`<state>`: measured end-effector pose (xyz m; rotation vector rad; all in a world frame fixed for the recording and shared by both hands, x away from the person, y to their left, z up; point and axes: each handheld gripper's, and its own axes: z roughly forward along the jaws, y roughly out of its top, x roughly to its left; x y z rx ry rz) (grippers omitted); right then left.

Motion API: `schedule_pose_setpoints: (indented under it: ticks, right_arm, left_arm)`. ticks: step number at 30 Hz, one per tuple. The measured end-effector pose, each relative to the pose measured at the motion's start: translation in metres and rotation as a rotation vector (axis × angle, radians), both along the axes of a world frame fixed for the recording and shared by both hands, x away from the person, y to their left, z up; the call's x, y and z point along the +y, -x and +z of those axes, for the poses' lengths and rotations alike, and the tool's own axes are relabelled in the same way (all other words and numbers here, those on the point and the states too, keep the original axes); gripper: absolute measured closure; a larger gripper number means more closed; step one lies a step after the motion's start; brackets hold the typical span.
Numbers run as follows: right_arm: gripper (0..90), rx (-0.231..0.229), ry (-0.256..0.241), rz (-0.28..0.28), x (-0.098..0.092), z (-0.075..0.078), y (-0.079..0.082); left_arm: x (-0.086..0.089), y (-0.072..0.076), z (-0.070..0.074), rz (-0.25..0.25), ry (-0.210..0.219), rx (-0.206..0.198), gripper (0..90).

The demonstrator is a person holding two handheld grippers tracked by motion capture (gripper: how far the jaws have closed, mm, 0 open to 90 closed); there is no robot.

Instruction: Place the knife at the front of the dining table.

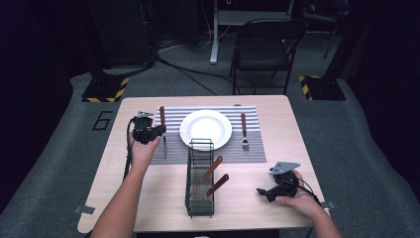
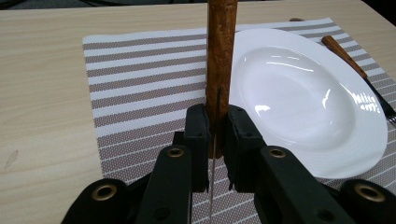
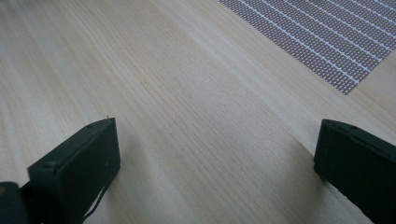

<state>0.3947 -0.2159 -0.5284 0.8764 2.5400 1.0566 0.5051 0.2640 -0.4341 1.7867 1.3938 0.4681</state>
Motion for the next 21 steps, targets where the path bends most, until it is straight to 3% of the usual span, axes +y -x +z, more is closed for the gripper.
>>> schedule_pose_setpoints:
  ticks: [6, 21]
  right_arm:
    - [0.0, 0.002, 0.002, -0.004, 0.0, 0.0, 0.0]
    - [0.0, 0.002, 0.002, -0.004, 0.0, 0.0, 0.0]
  left_arm:
    - [-0.004, -0.01, -0.005, 0.001, -0.004, 0.006, 80.1]
    - [-0.005, -0.027, -0.023, 0.054, 0.046, 0.018, 80.0]
